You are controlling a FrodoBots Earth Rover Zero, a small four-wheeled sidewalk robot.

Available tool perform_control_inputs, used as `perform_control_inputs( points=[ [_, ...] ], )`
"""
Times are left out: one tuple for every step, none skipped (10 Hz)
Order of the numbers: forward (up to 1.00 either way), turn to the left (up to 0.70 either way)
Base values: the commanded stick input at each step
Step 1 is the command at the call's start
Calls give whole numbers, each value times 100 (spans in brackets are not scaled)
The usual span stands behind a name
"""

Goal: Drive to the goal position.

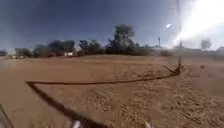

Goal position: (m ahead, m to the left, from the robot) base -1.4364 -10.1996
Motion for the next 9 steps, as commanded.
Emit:
perform_control_inputs(
  points=[
    [0, 45],
    [0, 45],
    [0, 45],
    [0, 45],
    [0, 45],
    [0, 45],
    [49, 14],
    [70, 0],
    [70, 0]
  ],
)
